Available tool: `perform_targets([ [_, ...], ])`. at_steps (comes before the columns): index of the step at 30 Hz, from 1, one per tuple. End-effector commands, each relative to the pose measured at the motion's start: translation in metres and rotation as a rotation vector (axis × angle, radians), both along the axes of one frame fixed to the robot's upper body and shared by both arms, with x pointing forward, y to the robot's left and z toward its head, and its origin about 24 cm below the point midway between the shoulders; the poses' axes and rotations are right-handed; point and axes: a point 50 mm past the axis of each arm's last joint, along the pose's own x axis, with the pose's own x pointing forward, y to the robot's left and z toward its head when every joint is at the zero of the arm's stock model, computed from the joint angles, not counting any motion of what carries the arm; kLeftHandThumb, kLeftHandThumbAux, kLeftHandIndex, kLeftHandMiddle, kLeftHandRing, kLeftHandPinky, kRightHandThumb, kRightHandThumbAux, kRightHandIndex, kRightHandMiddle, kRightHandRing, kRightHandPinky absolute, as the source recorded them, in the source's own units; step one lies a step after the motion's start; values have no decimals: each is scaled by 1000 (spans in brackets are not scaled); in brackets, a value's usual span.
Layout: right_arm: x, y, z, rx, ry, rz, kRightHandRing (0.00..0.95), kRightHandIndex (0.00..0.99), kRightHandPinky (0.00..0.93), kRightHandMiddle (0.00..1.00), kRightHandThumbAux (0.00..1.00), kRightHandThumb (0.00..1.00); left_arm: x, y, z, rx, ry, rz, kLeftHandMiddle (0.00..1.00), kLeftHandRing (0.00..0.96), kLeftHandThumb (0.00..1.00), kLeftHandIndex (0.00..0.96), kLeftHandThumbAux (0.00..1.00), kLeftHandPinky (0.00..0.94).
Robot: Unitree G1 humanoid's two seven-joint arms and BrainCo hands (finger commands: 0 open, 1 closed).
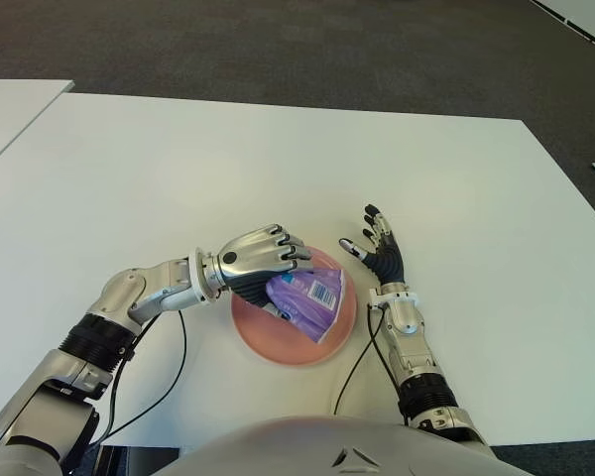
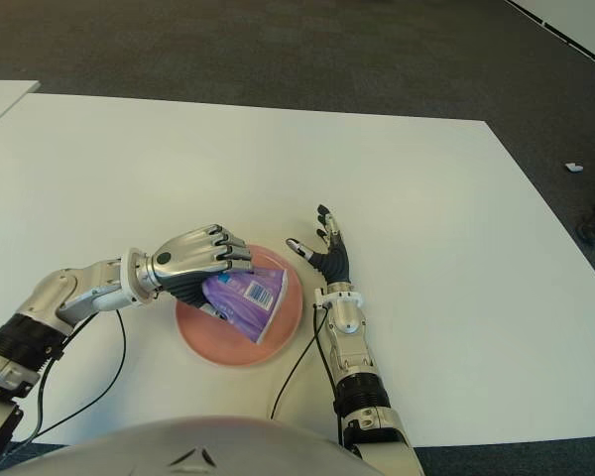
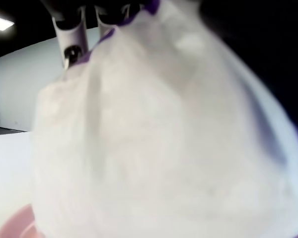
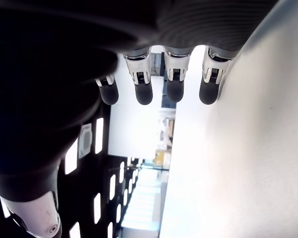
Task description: Put the tissue paper into the plate.
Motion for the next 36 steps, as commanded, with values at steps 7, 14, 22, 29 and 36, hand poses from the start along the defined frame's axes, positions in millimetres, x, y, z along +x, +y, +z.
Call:
perform_targets([
  [7,-31,-6,-45,-5,245,-36,0,0,0,16,709,28,4,1,-15,89,-57,21,815,825,745,442,697,822],
  [14,-31,-5,-45,-4,246,-41,0,0,0,14,722,30,5,2,-19,56,-111,22,820,830,746,442,697,822],
  [22,-32,-4,-45,-8,246,-42,0,0,0,15,723,28,5,1,-20,17,-112,18,812,822,745,442,698,783],
  [29,-33,-4,-45,-8,244,-33,0,0,0,18,728,27,4,0,-20,-30,-13,40,553,532,705,427,704,500],
  [36,-33,-3,-44,-2,241,-24,0,0,3,17,729,19,3,2,-15,54,57,50,64,44,147,68,549,40],
])
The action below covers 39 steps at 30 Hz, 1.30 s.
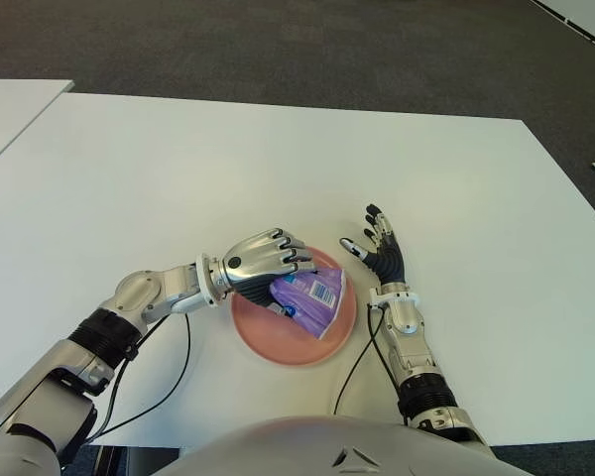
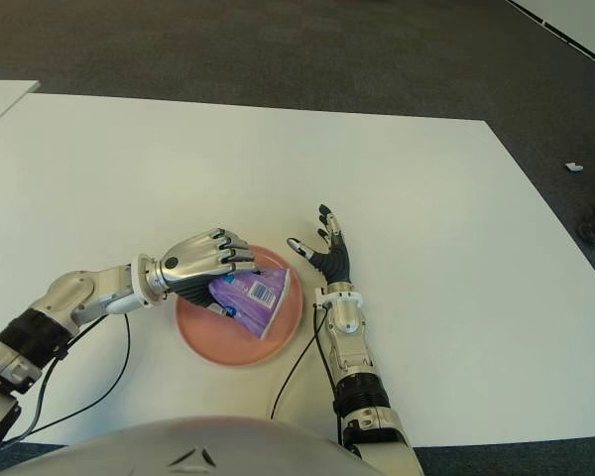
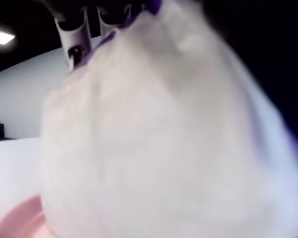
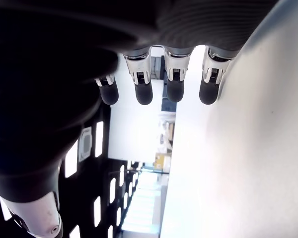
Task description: Put the tissue paper into the plate.
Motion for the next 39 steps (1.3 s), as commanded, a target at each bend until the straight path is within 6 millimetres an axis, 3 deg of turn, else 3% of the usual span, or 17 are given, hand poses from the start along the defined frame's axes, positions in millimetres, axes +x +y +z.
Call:
perform_targets([
  [1,-33,-5,-44,1,242,-22,0,0,3,16,729,19,-3,3,-2,78,55,10,51,35,131,54,535,32],
  [5,-33,-5,-44,3,239,-22,0,0,3,14,726,20,-4,3,0,90,79,30,10,7,81,11,447,6],
  [12,-33,-5,-45,8,238,-21,0,0,0,18,740,28,-5,4,3,114,111,60,0,0,113,0,309,0],
  [18,-33,-5,-45,5,235,-22,1,0,2,21,748,26,-6,5,4,107,127,77,0,0,138,0,259,0],
  [39,-33,-5,-45,-1,235,-20,5,0,5,23,737,31,-6,16,20,11,85,102,0,0,137,0,249,0],
])
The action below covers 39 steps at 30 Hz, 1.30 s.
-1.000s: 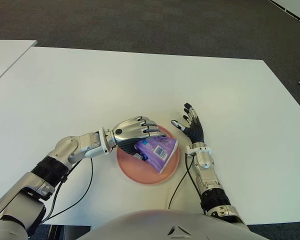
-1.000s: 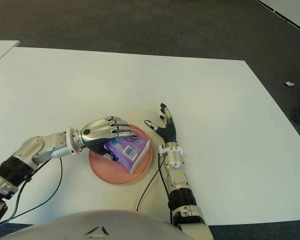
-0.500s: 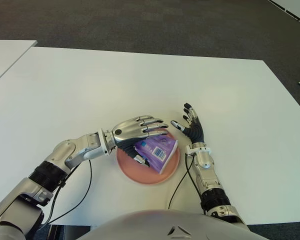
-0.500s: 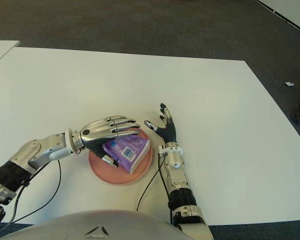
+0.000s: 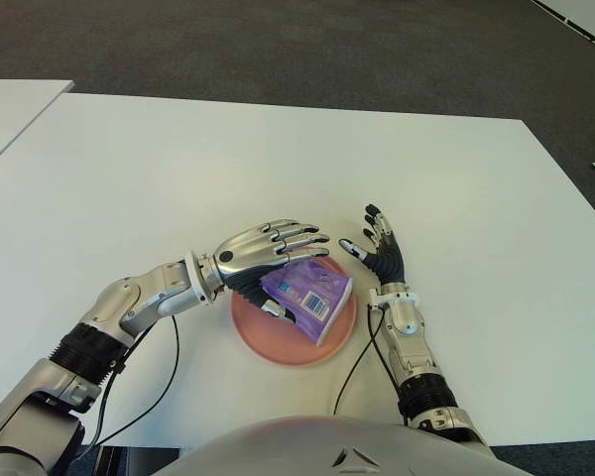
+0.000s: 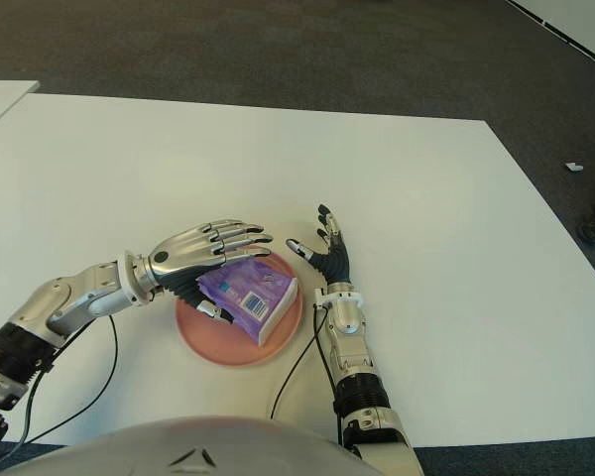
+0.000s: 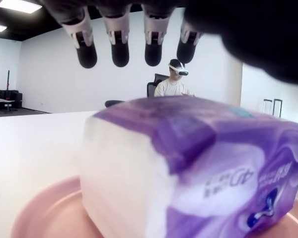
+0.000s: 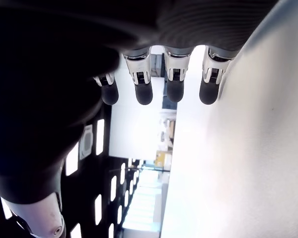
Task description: Put the tissue paper into the plate.
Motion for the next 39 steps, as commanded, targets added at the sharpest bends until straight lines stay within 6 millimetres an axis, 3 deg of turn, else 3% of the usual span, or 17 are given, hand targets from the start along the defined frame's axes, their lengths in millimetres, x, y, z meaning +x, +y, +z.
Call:
perform_targets([
  [1,-32,-5,-45,-5,238,-26,5,0,3,24,736,32,-2,5,1,-7,7,8,0,0,137,0,253,0],
  [6,-32,-4,-45,-4,233,-21,3,0,3,24,735,35,1,12,9,-22,1,28,0,0,127,0,285,0],
  [13,-31,-3,-45,5,234,-24,0,0,0,22,733,30,12,29,38,-74,-55,89,0,0,88,0,316,0],
  [18,-30,-1,-45,11,236,-25,0,0,0,19,736,27,18,39,41,-162,-23,144,0,0,63,0,334,0],
  [22,-28,1,-45,15,238,-19,0,0,0,15,737,35,27,71,33,-469,180,234,0,0,42,0,390,0],
  [27,-29,4,-43,19,236,-6,0,0,0,11,734,41,45,78,16,-767,303,356,0,0,9,0,375,0],
  [30,-29,4,-42,20,234,-4,0,0,0,10,731,42,53,76,5,-865,306,428,0,0,2,0,342,0],
  [36,-29,5,-41,22,239,-6,0,0,0,10,734,40,39,86,-36,-999,412,615,0,0,0,0,304,0],
  [39,-29,5,-41,19,243,-9,0,0,0,8,737,40,35,86,-46,-1023,455,651,0,0,0,0,307,0],
])
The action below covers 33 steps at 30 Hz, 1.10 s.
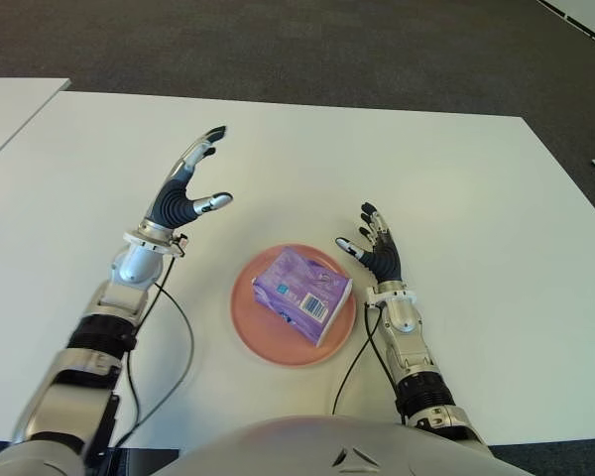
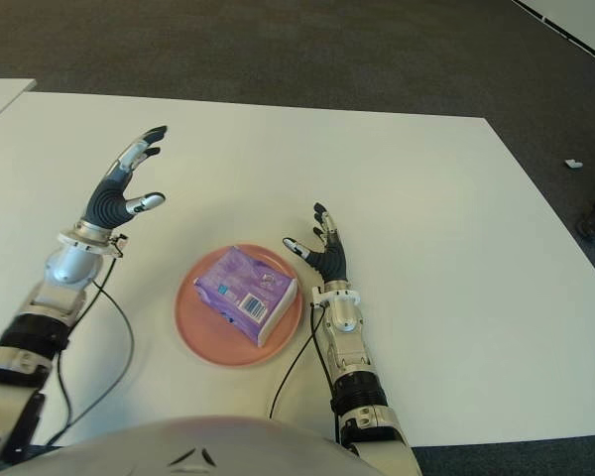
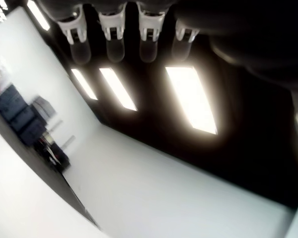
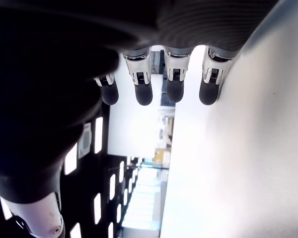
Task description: Put the tissue paper into the plate.
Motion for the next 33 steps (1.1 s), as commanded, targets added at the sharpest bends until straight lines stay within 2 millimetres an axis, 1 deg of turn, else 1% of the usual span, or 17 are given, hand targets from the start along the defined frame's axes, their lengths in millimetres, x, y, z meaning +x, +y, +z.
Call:
perform_targets([
  [1,-31,-4,-42,-5,237,-23,0,0,0,8,738,40,-11,3,-34,-83,151,66,0,0,0,0,308,0],
  [4,-31,-4,-42,-4,239,-22,0,0,0,7,739,41,-12,0,-41,-120,206,83,0,0,0,0,318,0],
  [9,-31,-4,-42,-3,244,-23,0,0,0,5,737,41,-20,-16,-58,-169,286,111,0,0,0,0,348,0],
  [14,-31,-4,-41,3,240,-21,0,0,0,5,745,34,-27,-26,-72,-184,339,133,0,0,0,0,370,0],
  [25,-31,-5,-40,-4,239,-17,0,0,1,4,758,27,-34,-29,-83,-226,412,116,0,0,0,0,410,0],
  [33,-31,-7,-39,-2,238,-24,0,0,0,6,752,18,-38,-31,-93,-236,455,145,0,0,0,0,444,0],
])
